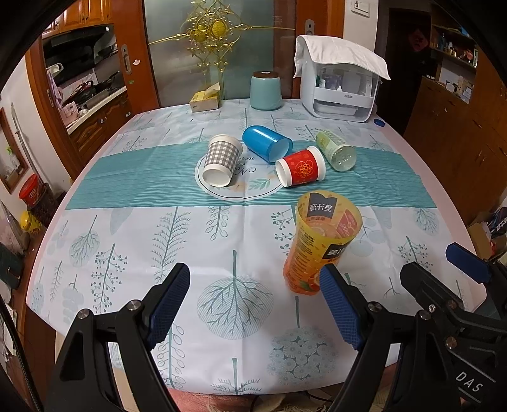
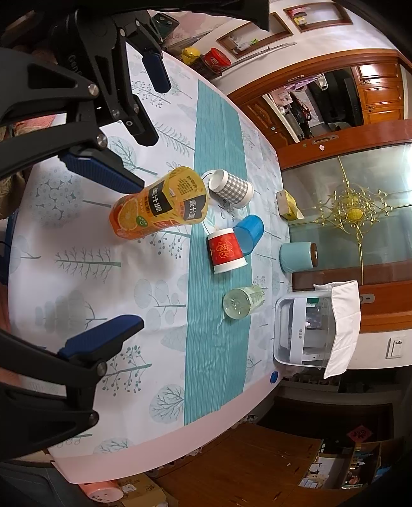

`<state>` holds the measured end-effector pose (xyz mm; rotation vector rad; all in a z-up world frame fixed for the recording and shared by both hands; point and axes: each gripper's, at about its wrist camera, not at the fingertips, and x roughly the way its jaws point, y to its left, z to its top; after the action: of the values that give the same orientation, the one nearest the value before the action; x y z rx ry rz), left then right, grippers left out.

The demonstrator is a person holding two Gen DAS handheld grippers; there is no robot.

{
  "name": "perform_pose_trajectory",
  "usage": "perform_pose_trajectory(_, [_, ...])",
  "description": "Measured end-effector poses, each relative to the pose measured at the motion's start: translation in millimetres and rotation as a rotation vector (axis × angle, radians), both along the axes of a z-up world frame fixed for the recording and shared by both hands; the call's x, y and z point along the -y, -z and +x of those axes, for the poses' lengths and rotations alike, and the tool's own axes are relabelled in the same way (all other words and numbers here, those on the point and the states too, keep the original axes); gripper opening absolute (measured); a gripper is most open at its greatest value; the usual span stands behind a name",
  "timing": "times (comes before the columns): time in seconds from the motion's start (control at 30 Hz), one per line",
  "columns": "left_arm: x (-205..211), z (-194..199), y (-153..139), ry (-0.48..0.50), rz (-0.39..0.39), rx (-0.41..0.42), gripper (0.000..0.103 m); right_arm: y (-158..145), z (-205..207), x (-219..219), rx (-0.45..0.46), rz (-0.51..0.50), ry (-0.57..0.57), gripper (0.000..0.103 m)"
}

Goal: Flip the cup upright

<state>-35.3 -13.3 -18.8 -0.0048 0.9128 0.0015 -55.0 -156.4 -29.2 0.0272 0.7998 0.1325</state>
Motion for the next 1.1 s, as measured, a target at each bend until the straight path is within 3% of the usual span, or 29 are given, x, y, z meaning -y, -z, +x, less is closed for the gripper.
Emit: perform_pose_trajectory(1.1, [-0.7,0.1,1.2,0.0,0.003,-0.002,0.083,3.4,1.1,-1.7,-0.007,0.001,0.001,0.079])
